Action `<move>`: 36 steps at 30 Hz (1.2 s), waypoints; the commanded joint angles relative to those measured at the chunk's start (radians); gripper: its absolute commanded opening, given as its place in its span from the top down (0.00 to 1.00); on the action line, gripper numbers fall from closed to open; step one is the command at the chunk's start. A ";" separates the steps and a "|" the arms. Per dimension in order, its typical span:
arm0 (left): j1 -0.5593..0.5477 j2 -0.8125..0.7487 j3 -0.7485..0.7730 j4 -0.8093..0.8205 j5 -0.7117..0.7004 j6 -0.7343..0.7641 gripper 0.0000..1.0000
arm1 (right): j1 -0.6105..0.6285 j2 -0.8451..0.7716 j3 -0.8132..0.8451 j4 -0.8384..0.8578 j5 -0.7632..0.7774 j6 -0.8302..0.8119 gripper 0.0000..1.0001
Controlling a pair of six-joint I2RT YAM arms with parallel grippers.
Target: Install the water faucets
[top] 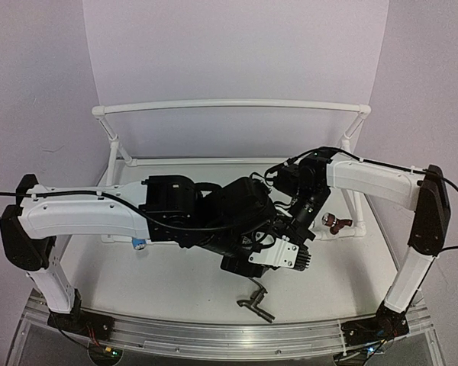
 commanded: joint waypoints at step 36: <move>0.082 -0.486 -0.630 0.308 0.016 -0.544 0.98 | -0.245 -0.083 0.066 -0.011 0.037 -0.022 0.02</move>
